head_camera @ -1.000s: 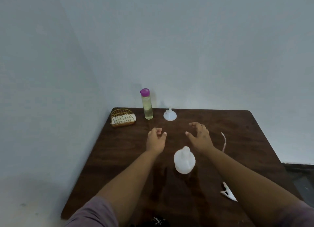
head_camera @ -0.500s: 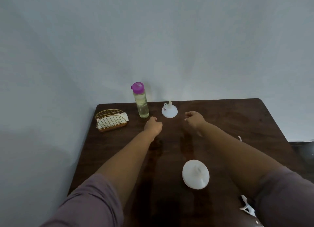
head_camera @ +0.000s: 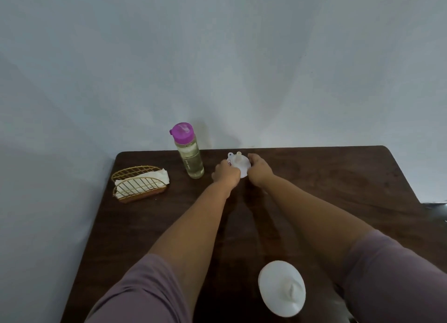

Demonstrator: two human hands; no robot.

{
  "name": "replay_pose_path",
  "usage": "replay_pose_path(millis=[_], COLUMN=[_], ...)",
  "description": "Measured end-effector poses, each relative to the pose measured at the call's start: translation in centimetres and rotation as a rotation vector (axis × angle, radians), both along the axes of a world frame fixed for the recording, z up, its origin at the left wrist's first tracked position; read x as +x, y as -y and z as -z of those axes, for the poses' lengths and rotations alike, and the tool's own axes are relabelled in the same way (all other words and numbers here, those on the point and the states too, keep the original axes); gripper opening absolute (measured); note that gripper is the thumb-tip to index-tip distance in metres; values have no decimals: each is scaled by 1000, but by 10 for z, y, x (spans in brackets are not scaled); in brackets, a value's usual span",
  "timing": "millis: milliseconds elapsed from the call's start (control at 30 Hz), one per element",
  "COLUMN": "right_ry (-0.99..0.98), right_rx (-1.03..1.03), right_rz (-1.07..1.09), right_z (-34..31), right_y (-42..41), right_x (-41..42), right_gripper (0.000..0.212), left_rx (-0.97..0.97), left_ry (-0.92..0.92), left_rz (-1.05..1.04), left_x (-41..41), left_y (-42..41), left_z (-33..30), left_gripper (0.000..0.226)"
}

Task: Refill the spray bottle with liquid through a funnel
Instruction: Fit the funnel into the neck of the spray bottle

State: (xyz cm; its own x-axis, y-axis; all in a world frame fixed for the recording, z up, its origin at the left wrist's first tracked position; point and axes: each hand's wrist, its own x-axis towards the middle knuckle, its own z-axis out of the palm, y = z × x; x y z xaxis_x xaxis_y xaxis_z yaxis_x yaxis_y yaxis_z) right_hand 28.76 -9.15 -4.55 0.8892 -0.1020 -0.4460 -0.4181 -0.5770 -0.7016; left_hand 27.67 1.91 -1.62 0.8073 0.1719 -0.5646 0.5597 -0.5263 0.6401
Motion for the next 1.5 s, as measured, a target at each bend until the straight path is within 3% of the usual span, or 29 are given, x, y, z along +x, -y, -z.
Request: replay_pose_path(millis=[67, 267, 433, 600, 867, 933, 1000, 1100, 1200, 1333, 1500], right_ry=[-26, 12, 139, 274, 515, 597, 645, 648, 601, 483, 331], right_rx=[41, 246, 228, 109, -114, -147, -154, -176, -139, -28, 182], right_rz=[37, 260, 248, 85, -280, -291, -275, -260, -204, -67, 87], right_z=[1, -20, -48, -83, -117, -121, -124, -133, -137, -141, -134], right_y=[-5, -11, -14, -2, 16, 23, 33, 46, 56, 61, 66], right_x=[1, -21, -68, -130, -205, -218, -231, -250, -265, -277, -282], right_gripper=[59, 54, 42, 39, 80, 76, 66, 47, 35, 34, 37], left_rx=[15, -185, -358, -409, -469, -486, -483, -519, -417, -232, -345], left_ry=[10, 4, 101, 160, 185, 208, 247, 277, 359, 493, 434], left_rz=[-21, -139, -193, -138, -123, -118, -112, -54, 46, 79, 93], left_x=[-1, -24, -58, -105, -171, -185, -200, -224, -245, -267, -283], left_y=[2, -4, -11, -24, -20, -16, -11, -1, 6, 14, 20], left_z=[3, -16, -36, -53, -94, -101, -105, -111, -112, -119, -122], left_gripper=[44, 52, 48, 48, 20, 17, 31, 43, 37, 29, 22])
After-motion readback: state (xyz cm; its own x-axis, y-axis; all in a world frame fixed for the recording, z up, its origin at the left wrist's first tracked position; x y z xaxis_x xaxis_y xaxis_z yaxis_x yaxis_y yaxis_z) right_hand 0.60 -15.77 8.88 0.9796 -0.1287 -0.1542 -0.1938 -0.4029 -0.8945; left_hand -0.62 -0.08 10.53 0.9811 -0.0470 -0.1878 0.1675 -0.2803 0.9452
